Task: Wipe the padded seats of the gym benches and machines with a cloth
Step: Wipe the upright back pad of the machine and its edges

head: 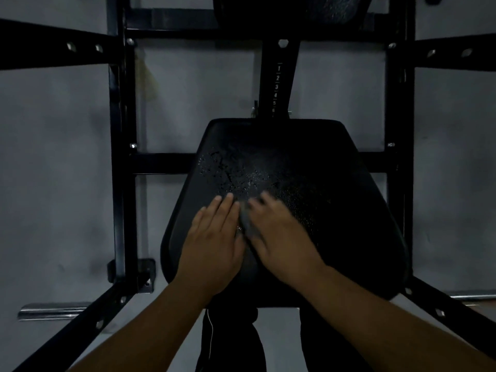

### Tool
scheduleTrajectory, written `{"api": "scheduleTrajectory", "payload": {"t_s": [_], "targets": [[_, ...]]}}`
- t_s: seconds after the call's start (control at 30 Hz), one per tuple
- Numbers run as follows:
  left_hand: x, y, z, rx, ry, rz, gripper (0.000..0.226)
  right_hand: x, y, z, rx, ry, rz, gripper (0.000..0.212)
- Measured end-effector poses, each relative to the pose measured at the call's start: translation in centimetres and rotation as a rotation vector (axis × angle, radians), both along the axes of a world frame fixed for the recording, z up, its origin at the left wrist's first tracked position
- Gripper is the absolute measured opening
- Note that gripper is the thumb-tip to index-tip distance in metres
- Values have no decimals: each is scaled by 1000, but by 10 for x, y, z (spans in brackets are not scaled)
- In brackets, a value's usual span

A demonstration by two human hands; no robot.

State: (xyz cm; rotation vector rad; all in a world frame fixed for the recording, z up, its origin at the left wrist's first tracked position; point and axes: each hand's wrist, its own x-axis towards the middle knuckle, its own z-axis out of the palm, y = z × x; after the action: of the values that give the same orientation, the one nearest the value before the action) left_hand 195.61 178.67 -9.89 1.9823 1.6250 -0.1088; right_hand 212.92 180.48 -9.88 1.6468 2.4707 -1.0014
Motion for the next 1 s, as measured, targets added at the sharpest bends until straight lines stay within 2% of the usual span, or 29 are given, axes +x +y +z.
{"api": "scheduleTrajectory", "payload": {"t_s": [0.1, 0.17, 0.27, 0.33, 0.4, 0.47, 0.57, 0.67, 0.7, 0.8, 0.83, 0.87, 0.93, 1.0], "targets": [[-13, 9, -2, -1, 2, 23, 61, 35, -41, 21, -56, 101, 233, 52], [-16, 11, -3, -1, 1, -2, 62, 59, -29, 14, 68, 51, 244, 47], [-14, 11, -2, 3, 1, 3, 62, 53, 35, -10, 202, -123, 8, 34], [-14, 11, -2, 2, -4, 1, 62, 24, 72, -23, 147, -186, -173, 37], [-15, 15, -2, -3, 1, 8, 64, -9, 75, -25, 82, -154, -266, 40], [-20, 24, -5, -16, 12, 37, 65, -25, 50, -12, 45, -37, -141, 35], [-29, 40, -12, -46, 33, 51, 68, -6, 23, 13, -35, 127, 145, 28], [-36, 43, -16, -41, 58, 13, 65, 24, 54, -5, 53, 116, 280, 26], [-36, 42, -16, -30, 55, 14, 63, 26, 73, -18, 99, 71, 214, 26], [-35, 40, -18, -31, 32, 26, 61, -7, 109, -43, 128, -53, -337, 16], [-35, 40, -19, -38, 30, 33, 62, -25, 107, -42, 110, -70, -411, 15], [-37, 41, -19, -51, 21, 41, 63, -41, 97, -38, 97, -50, -360, 15], [-42, 40, -18, -88, 2, 43, 65, -57, 59, -17, 21, 71, -125, 18], [-48, 36, -15, -93, 15, 4, 68, -46, 35, 9, -59, 179, 57, 26]]}}
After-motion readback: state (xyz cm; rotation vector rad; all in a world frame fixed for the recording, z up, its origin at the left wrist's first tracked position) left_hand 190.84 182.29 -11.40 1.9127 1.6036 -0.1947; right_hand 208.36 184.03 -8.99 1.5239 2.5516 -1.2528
